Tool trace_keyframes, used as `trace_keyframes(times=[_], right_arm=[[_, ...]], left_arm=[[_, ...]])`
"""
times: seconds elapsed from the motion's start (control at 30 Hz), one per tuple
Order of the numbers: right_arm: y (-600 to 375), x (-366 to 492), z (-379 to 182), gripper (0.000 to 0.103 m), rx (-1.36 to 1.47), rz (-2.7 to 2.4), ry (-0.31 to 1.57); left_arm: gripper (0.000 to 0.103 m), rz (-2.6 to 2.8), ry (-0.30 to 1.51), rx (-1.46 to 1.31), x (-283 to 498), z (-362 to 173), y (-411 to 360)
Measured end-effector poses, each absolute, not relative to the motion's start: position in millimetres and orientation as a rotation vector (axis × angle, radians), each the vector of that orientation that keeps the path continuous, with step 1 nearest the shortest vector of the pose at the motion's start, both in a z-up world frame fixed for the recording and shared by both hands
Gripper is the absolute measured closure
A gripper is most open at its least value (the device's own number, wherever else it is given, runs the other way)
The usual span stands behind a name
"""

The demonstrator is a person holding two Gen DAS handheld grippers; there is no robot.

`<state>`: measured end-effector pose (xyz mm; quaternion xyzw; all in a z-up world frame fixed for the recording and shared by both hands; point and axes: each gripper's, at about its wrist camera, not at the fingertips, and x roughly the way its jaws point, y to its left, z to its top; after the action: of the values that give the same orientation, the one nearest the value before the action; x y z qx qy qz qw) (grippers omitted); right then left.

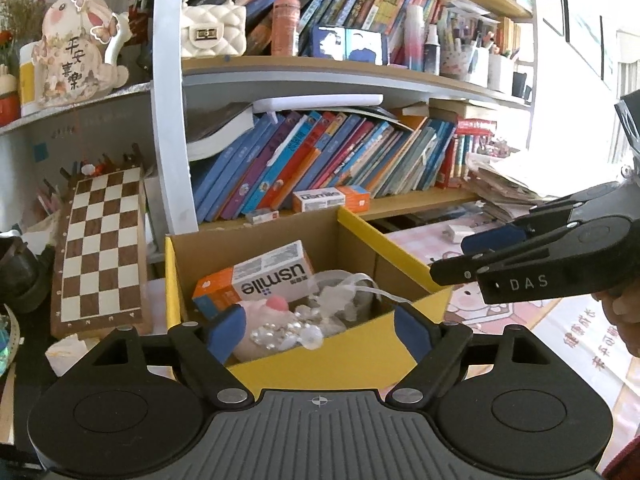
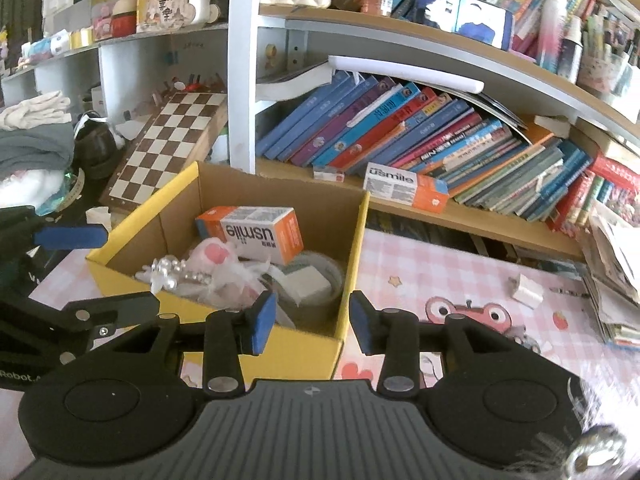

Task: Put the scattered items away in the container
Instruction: 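Lower both items into the yellow box and open both grippers, then withdraw both open tools from the box toward the grey toy car and white charger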

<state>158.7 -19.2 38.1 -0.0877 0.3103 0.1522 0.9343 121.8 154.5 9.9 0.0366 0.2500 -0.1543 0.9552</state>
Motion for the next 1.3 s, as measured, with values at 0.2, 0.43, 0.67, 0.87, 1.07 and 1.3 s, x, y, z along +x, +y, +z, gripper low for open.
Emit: trace_keyframes(times=[0.2, 0.43, 0.67, 0.87, 1.07, 1.3], right_arm=[[-27.8, 138.9, 32.5, 0.058, -0.167, 0.289, 0.646], [-38.5, 115.4, 18.3, 0.056, -0.149, 0.263, 0.684], [-45.9, 97.8, 8.0, 0.045, -0.096, 0.221, 0.709], [-48.1, 86.0, -1.8, 0.043, -0.084, 0.208, 0.744], [-47.4, 79.5, -5.4, 0.032, -0.086, 0.198, 0.754], [-55.2, 76.5, -6.9, 0.026, -0.08, 0.173, 0.761]], left_arm=[[0.019, -0.321, 0.512, 0.077, 107.0, 8.1, 145.6], [0.019, -0.332, 0.534, 0.091, 92.6, 2.2, 136.5], [0.014, -0.3, 0.562, 0.063, 80.1, -4.5, 135.6], [0.013, -0.295, 0.598, 0.052, 72.9, -12.5, 134.1], [0.012, -0.306, 0.608, 0.055, 68.0, -14.9, 129.1], [0.012, -0.332, 0.616, 0.061, 71.1, -17.0, 121.0]])
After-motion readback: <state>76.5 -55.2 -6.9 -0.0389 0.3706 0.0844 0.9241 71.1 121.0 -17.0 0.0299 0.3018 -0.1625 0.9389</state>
